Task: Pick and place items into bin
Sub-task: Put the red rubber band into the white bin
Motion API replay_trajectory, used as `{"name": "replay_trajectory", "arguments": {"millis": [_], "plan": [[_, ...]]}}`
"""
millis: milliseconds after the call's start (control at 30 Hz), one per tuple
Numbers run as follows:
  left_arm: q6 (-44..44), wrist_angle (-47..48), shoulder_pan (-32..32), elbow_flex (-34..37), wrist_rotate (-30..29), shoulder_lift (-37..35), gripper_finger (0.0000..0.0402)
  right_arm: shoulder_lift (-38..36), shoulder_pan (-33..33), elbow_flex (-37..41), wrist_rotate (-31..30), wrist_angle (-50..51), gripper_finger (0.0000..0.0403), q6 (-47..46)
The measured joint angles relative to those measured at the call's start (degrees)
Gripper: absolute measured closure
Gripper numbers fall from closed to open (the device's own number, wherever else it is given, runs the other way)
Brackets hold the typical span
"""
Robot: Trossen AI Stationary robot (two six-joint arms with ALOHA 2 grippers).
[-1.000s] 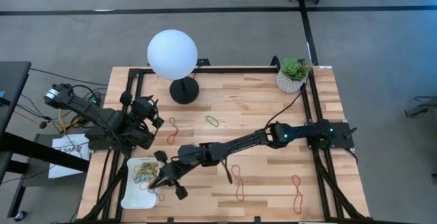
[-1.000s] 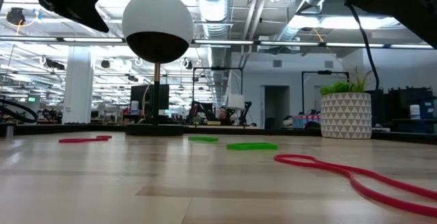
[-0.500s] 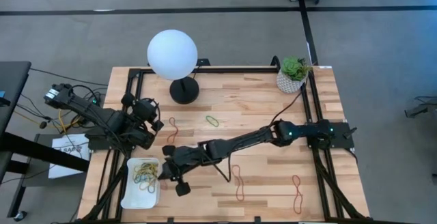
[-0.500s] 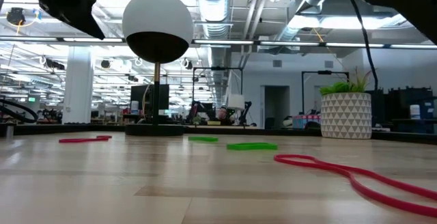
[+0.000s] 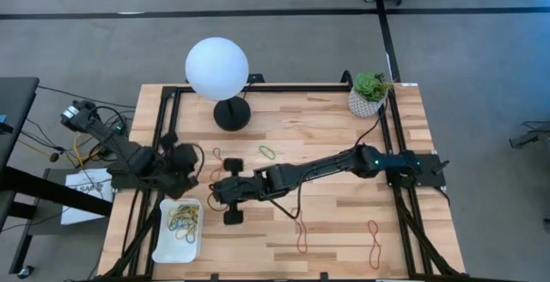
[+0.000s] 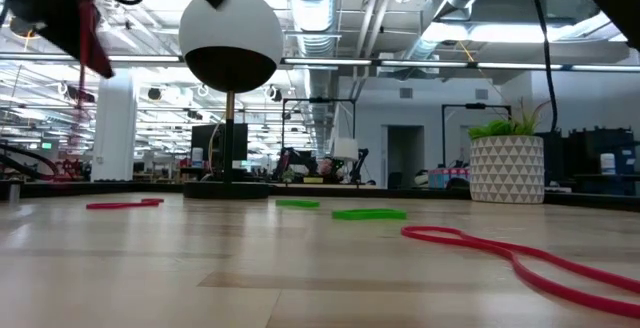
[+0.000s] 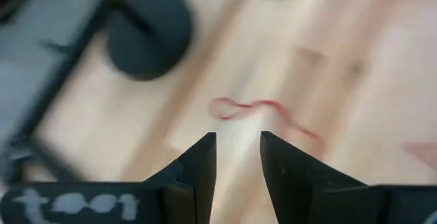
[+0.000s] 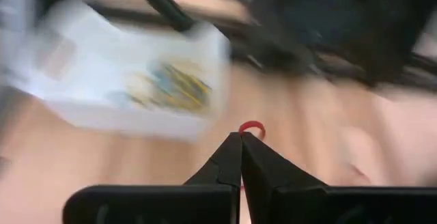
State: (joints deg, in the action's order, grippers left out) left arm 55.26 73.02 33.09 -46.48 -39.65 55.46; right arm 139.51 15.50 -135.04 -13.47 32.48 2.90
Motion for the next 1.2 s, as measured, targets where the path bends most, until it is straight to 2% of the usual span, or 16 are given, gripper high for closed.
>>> {"name": "replay_trajectory", "arguments": {"millis": [100,267,367,567,1000,1100,1200], "plan": [[-1.17,-6.73,5.17,0.0,1.73,0.0,0.0297,0.12,-0.04,0.01,-3.48,2.43,0.0403,-1.17],[-8.19,-20.94,12.32,-0.02,1.89,0.02,0.0297,0.23,-0.54,1.53,-3.13,1.84,0.0403,-2.96],[-11.46,-25.03,14.53,-0.02,1.4,0.02,0.0297,0.45,-0.75,1.72,-3.13,0.98,0.0403,-3.35],[-15.56,-24.91,15.03,-0.02,-1.61,1.67,0.0297,0.36,-0.6,1.65,-2.91,-4.35,0.0403,-1.6],[-18.29,-24.77,14.57,-0.13,-7.37,8.94,0.0298,0.54,-0.63,1.85,-3.17,-2.88,0.0403,-1.35],[-18.27,-24.89,14.57,-0.13,-6.95,9.1,0.0311,0.54,-0.6,1.85,-3.15,-2.94,0.0403,-1.3],[-18.58,-24.89,14.57,-0.13,-6.51,9.1,0.0343,0.54,-0.63,1.85,-3.17,-3.23,0.0403,-1.28]]}}
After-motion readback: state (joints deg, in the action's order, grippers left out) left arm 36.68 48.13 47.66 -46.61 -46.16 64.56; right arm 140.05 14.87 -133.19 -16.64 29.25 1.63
